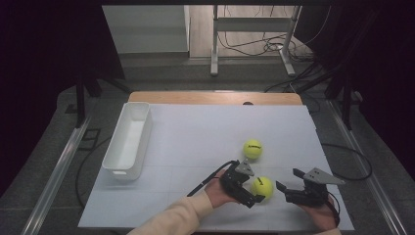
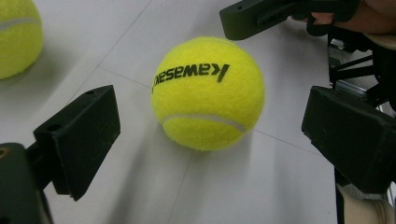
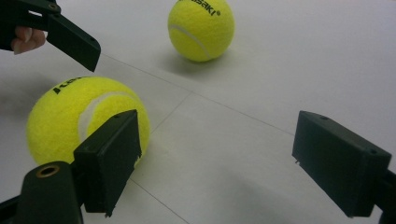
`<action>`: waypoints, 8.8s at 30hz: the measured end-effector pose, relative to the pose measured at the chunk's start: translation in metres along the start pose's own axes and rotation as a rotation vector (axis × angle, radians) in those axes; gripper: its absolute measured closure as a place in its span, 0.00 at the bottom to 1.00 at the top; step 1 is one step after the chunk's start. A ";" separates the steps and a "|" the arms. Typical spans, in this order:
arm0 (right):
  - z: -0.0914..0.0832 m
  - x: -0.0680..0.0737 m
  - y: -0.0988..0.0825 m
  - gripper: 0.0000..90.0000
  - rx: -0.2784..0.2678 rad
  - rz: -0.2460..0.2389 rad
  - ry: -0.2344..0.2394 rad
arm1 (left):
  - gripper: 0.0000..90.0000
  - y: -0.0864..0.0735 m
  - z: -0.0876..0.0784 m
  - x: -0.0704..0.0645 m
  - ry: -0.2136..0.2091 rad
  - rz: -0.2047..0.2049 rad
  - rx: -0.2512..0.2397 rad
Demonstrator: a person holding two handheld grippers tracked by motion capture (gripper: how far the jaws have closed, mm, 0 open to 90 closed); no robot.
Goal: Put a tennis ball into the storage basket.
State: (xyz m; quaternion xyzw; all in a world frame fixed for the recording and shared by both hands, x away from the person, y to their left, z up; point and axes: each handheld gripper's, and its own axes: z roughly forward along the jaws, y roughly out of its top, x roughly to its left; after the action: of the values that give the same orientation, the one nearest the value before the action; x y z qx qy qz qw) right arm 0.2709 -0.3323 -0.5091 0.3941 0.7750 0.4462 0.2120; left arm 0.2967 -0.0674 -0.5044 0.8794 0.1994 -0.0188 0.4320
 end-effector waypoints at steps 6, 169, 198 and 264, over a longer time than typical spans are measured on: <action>0.000 0.000 0.000 0.18 0.000 0.002 0.001 | 0.05 0.003 0.007 0.000 -0.003 0.006 0.011; 0.000 0.001 -0.001 0.18 0.004 -0.002 -0.006 | 0.29 -0.011 -0.143 0.050 0.169 -0.075 -0.209; 0.001 0.001 -0.001 0.18 0.002 -0.004 -0.004 | 0.29 -0.014 -0.177 0.066 0.226 -0.124 -0.276; 0.000 0.001 -0.001 0.18 -0.003 -0.006 -0.008 | 0.29 -0.044 -0.258 0.103 0.405 -0.279 -0.422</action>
State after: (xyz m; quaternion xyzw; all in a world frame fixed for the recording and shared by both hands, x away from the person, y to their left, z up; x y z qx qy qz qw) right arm 0.2699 -0.3317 -0.5097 0.3934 0.7747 0.4449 0.2171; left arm 0.3393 0.1894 -0.3975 0.7204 0.3993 0.1394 0.5496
